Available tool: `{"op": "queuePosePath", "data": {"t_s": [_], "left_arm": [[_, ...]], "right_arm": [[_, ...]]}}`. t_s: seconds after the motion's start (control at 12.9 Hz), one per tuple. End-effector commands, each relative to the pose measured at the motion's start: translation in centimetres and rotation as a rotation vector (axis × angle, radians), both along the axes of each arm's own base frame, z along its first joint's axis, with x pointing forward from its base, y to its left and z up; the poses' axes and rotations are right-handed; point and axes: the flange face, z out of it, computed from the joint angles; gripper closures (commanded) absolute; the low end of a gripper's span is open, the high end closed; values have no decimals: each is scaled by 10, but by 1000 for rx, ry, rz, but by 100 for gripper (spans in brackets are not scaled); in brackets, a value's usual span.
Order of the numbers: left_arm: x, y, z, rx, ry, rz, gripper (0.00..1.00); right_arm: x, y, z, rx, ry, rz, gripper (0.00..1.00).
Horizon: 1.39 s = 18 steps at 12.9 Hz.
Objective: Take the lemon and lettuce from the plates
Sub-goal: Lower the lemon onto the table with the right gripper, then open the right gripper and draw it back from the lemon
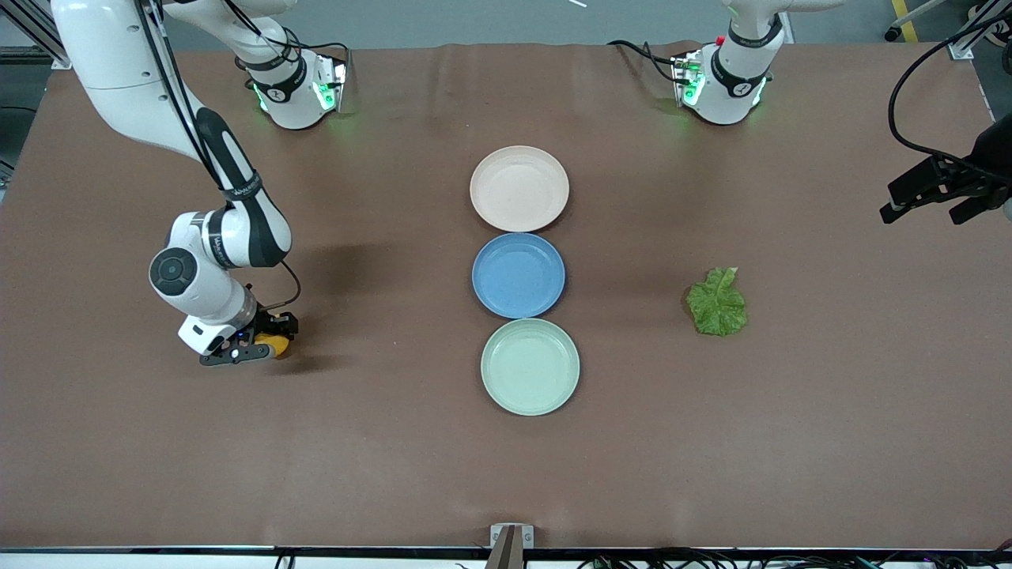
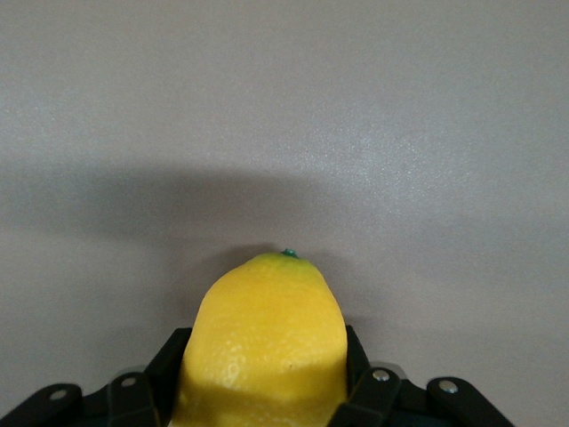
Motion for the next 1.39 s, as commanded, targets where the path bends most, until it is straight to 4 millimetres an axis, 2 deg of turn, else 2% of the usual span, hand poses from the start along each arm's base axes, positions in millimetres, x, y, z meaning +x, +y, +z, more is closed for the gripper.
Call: {"op": "queuePosePath", "data": {"t_s": [0.0, 0.23, 0.39, 0.46, 0.54, 0.62, 0.77, 1.01, 1.16, 1.31], "left_arm": [[2, 0, 6, 20, 4, -5, 0], [2, 0, 7, 20, 2, -3, 0], [1, 2, 10, 20, -4, -2, 0], [1, 4, 14, 20, -11, 1, 0], [1, 5, 15, 20, -14, 3, 0], [1, 4, 15, 20, -14, 3, 0], [2, 1, 14, 28, -13, -1, 0], [1, 1, 16, 28, -16, -3, 0], [1, 1, 16, 28, -16, -3, 0], [2, 1, 16, 28, -16, -3, 0]], "right_arm": [[-23, -2, 2, 20, 75, 15, 97], [-40, -12, 7, 40, 135, 14, 97], [-43, -13, 4, 51, 143, 11, 96], [-42, -12, 5, 52, 141, 10, 80], [-40, -11, 6, 57, 136, 1, 32], [-36, -12, 10, 66, 127, -11, 0], [-10, -13, 44, 74, 137, -9, 0], [28, -16, 122, 87, 191, -31, 0], [34, -13, 173, 69, 193, -118, 0], [37, -16, 214, 33, 201, -107, 0]]}}
